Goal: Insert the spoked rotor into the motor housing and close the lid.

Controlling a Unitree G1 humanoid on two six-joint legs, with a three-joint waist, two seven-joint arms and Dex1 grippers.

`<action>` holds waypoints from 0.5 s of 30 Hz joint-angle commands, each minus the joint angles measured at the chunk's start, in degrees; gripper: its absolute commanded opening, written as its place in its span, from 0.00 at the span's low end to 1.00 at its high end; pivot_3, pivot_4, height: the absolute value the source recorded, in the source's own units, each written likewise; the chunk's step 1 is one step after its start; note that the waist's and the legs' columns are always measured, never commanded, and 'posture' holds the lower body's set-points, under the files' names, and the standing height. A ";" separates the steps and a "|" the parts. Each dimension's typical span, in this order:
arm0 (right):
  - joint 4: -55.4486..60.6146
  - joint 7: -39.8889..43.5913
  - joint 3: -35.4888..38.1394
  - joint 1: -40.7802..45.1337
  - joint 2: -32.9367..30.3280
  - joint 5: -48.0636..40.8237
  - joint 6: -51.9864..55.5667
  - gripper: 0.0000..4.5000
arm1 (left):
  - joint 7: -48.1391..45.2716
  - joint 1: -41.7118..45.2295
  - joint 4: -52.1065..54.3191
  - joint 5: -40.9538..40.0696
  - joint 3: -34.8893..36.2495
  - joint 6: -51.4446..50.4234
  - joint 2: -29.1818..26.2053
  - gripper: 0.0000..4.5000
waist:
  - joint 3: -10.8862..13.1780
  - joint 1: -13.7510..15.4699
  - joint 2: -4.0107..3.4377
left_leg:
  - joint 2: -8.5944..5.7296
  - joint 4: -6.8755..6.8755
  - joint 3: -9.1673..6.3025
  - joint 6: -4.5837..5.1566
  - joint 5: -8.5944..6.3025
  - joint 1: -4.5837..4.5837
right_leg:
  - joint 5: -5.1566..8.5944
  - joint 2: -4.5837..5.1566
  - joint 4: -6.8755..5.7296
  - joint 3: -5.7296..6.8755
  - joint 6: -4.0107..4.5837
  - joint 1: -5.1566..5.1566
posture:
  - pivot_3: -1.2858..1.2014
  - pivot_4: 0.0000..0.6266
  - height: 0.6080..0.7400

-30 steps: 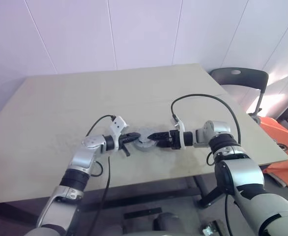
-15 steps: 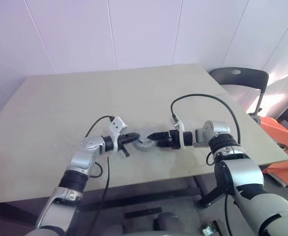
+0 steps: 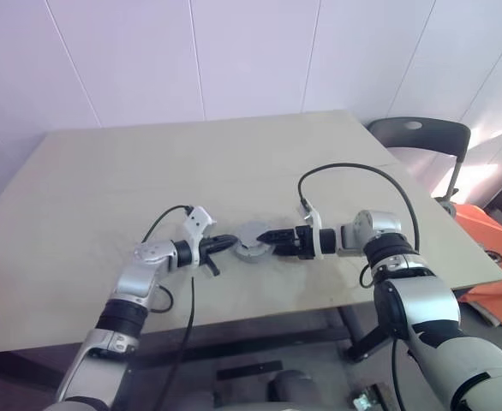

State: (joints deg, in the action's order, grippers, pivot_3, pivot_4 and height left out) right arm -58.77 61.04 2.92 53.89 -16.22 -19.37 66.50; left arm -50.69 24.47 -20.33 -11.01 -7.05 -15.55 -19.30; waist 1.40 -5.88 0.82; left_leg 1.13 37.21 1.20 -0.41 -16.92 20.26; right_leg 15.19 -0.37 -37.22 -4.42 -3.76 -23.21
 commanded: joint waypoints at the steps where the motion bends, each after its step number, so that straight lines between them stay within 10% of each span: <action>1: 0.20 -0.44 0.08 0.78 0.53 -0.09 -0.66 1.00 | 0.14 -0.71 -0.72 0.47 -0.32 -0.95 -0.27 0.00 | 0.00 0.01 0.00 | 0.00 0.00 0.00 0.00 0.00 0.00 | 0.00 0.00 0.00 0.00 0.00 0.00 | 0.52 0.00 1.00; 10: 0.06 -1.23 1.22 0.73 0.55 -0.66 -0.83 1.00 | 0.45 -0.14 -1.40 0.73 -0.64 -0.58 0.45 0.00 | 0.00 0.14 0.00 | 0.00 0.01 0.00 0.00 0.00 0.00 | 0.00 0.00 0.00 0.00 0.00 0.00 | 0.52 0.00 1.00; 15: 0.80 -1.64 1.62 0.22 1.08 -1.02 -1.18 0.71 | 0.44 -0.30 -1.37 0.77 -0.72 -0.59 0.48 0.00 | 0.01 0.32 -0.01 | -0.01 0.01 -0.01 0.00 0.00 0.04 | 0.00 0.01 0.00 0.01 0.00 -0.03 | 0.52 0.00 1.00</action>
State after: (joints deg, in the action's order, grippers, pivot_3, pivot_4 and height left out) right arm -58.78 59.39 3.50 53.38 -15.83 -19.38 65.78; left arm -50.40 24.51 -20.56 -11.00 -7.04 -15.45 -18.88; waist 1.41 -5.56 0.81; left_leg 1.12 37.22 1.20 -0.41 -16.92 20.34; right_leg 15.19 -0.36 -37.21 -4.41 -3.77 -23.27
